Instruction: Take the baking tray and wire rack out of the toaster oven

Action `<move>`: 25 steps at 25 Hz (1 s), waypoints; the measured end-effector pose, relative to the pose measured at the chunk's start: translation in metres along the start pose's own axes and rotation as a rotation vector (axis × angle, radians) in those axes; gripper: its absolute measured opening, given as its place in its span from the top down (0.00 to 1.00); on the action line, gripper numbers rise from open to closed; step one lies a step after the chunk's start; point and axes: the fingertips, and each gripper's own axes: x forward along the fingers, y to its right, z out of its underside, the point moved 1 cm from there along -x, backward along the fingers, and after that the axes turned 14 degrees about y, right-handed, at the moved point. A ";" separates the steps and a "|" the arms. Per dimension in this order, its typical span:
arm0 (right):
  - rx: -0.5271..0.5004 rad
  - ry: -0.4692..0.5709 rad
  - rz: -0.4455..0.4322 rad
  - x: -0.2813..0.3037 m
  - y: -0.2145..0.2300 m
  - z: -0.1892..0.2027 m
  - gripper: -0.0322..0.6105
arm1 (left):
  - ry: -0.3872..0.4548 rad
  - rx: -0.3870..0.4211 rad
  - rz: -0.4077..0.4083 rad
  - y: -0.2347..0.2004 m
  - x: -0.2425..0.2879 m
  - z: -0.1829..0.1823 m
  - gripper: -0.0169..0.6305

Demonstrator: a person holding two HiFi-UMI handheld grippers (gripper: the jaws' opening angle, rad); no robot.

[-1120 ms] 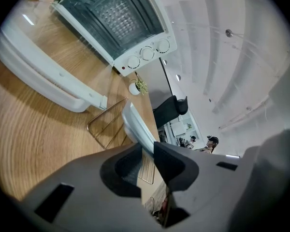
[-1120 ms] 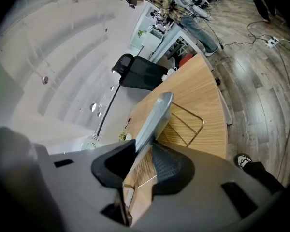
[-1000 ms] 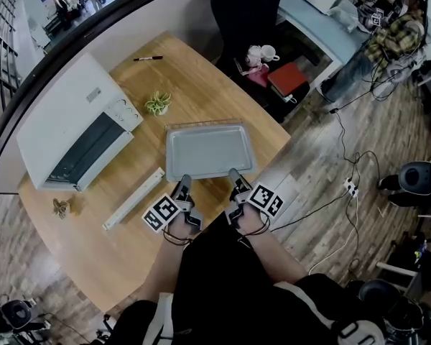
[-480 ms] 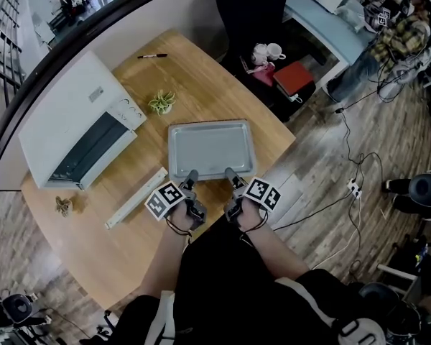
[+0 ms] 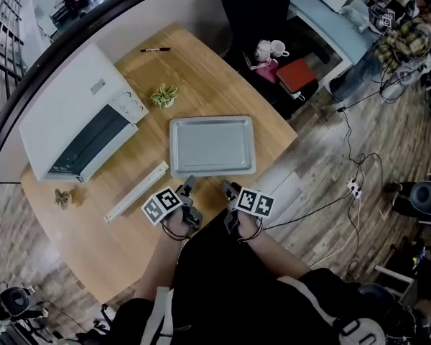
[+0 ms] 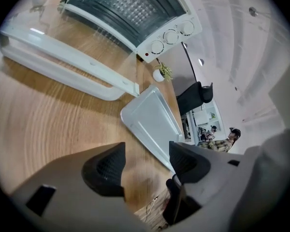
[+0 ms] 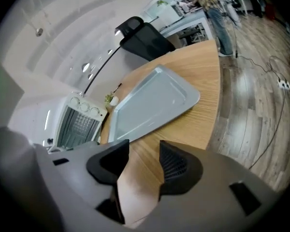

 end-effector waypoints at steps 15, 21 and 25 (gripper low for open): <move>-0.931 -0.201 -0.510 0.022 -0.156 0.109 0.95 | 0.338 0.337 -0.185 -0.104 -0.140 -0.067 0.94; -1.099 -0.116 -0.730 0.009 -0.237 0.135 0.95 | 0.543 0.472 -0.227 -0.106 -0.201 -0.109 0.94; -1.140 0.065 -0.869 -0.014 -0.312 0.110 0.95 | 0.773 0.604 -0.210 -0.059 -0.256 -0.158 0.94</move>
